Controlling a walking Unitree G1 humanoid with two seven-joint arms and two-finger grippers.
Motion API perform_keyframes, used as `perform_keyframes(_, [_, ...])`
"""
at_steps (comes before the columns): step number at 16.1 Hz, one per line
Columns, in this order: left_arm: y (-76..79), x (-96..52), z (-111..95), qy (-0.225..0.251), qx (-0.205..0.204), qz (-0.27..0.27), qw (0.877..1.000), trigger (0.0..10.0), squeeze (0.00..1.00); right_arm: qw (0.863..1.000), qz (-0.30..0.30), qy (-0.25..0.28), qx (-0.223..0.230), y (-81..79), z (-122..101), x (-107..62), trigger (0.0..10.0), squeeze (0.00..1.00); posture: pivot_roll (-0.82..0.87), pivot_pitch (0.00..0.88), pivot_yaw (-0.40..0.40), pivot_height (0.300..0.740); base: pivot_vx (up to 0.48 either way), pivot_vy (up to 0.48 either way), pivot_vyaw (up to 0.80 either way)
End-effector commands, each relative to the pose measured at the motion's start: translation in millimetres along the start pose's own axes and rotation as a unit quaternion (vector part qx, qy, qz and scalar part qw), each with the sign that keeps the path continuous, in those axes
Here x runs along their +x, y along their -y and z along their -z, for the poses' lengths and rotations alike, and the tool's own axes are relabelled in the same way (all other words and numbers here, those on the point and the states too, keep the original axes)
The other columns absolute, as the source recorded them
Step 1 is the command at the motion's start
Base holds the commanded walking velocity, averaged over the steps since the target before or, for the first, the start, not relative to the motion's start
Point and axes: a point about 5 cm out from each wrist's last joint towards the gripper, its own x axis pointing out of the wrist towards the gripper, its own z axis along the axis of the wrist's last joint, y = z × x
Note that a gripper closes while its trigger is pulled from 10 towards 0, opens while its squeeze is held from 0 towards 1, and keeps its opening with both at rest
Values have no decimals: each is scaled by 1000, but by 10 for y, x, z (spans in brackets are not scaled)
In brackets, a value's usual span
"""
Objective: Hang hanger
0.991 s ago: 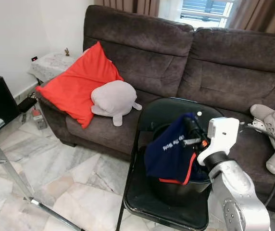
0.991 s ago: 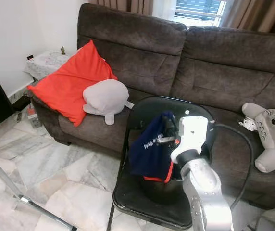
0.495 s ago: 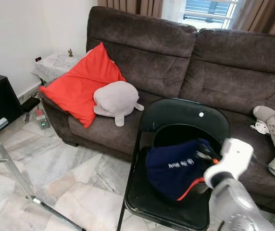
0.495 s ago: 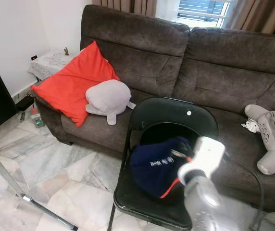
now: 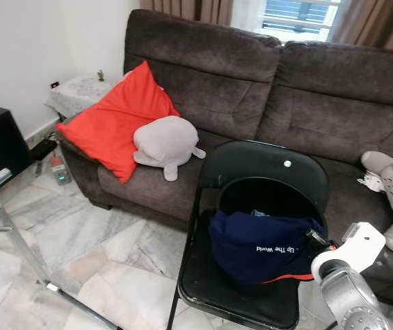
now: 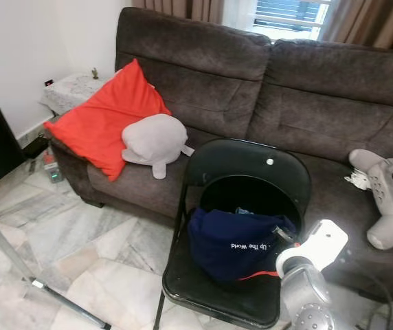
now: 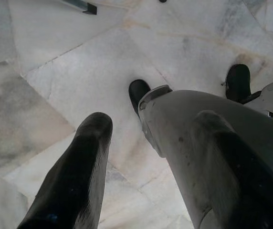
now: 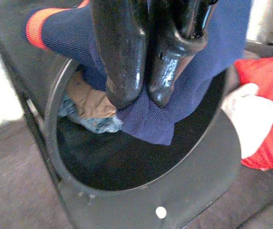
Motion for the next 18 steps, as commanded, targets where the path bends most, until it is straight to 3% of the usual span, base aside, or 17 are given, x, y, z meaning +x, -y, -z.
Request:
perform_keyframes(1, [11, -2, 33, -7, 4, 4, 1000, 10000, 0, 1000, -23, -2, 21, -67, -12, 43, 0, 0, -101, 7, -58, 740, 0, 0, 0])
perform_keyframes(7, [11, -2, 32, -7, 4, 4, 1000, 10000, 0, 999, -10, -13, 33, 9, -36, 336, 0, 0, -93, 8, -52, 740, 0, 0, 0])
perform_keyframes(9, [10, -3, 36, -7, 4, 4, 1000, 10000, 0, 999, -13, -7, 34, -16, -91, 507, 0, 0, -87, 8, -49, 740, 0, 0, 0])
perform_keyframes(16, [12, -2, 36, -8, 6, 4, 1000, 10000, 0, 998, -23, 12, 50, -119, -203, 790, 0, 0, -77, 11, -41, 740, 0, 0, 0])
perform_keyframes(18, [12, -2, 34, -8, 6, 4, 1000, 10000, 0, 999, -38, 12, 20, -183, -247, 874, 0, 0, -73, 11, -40, 740, 0, 0, 0])
